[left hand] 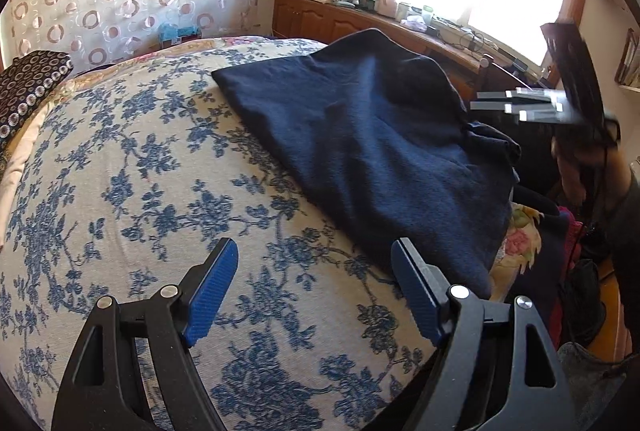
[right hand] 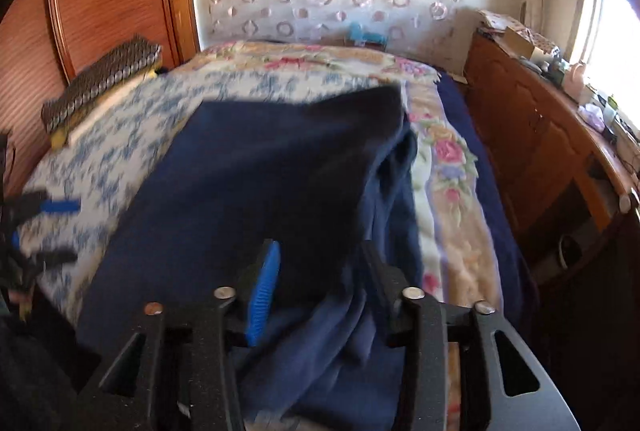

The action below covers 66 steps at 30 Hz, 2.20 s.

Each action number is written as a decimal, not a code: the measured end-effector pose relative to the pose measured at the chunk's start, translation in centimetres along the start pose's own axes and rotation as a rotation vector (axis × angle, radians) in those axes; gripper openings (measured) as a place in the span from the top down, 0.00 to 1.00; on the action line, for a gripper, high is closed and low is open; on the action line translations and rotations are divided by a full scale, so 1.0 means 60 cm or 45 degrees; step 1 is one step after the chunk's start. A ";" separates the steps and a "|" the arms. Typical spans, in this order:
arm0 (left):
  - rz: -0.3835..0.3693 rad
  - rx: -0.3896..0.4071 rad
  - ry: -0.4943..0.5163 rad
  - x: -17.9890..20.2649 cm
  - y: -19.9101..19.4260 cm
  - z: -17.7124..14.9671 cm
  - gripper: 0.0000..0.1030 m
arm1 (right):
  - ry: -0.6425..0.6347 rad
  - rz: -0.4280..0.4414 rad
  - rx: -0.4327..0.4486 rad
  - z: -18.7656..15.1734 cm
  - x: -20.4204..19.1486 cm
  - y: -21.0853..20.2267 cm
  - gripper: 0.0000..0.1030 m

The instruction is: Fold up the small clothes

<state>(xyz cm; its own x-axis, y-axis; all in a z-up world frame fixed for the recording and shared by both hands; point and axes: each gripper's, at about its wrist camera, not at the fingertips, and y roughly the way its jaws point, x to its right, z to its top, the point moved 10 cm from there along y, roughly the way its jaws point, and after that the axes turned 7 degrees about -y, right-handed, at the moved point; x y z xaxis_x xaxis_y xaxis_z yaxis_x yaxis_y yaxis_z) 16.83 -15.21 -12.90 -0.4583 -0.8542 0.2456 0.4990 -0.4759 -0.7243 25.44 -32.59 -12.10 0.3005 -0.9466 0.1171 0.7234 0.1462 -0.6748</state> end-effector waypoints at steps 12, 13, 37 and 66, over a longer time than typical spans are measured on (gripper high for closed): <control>-0.045 -0.038 0.061 0.053 0.014 -0.006 0.23 | 0.055 0.054 -0.024 -0.036 0.026 -0.004 0.97; -0.047 -0.040 0.065 0.056 0.015 -0.007 0.23 | 0.061 0.066 -0.013 -0.039 0.029 -0.011 0.98; -0.160 -0.147 0.096 0.116 0.019 -0.063 0.59 | 0.447 0.137 -0.009 -0.145 0.070 -0.003 0.52; -0.300 0.124 0.049 0.142 -0.050 0.182 0.94 | -0.131 0.017 0.124 -0.086 -0.084 -0.049 0.35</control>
<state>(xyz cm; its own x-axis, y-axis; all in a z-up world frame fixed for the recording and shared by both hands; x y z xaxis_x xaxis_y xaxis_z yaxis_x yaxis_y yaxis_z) 19.45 -23.30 -1.59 -0.5972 -0.7096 0.3739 0.4426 -0.6804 -0.5841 18.59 -29.76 -14.48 0.3690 -0.9106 0.1861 0.7743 0.1904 -0.6035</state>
